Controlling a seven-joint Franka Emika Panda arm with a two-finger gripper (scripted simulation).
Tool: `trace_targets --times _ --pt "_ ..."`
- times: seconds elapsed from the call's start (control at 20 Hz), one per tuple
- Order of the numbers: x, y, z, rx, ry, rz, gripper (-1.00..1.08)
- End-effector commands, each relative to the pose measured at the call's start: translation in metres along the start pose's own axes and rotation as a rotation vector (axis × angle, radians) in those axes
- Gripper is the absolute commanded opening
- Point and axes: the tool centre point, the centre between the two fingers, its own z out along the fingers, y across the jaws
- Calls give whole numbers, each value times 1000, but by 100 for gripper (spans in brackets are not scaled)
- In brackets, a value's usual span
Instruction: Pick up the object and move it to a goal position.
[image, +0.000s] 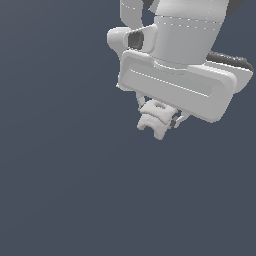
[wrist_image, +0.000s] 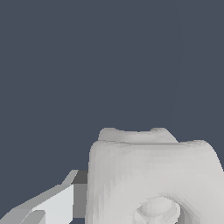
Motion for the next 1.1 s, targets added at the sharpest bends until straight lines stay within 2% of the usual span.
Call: trace_targets --times 0.0,0.45,1.05 --pt "5 -3 -22 1 11 -4 -100" --pt "17 -10 -71 8 37 -13 -100" --pt "22 -14 -86 10 45 -16 -100"
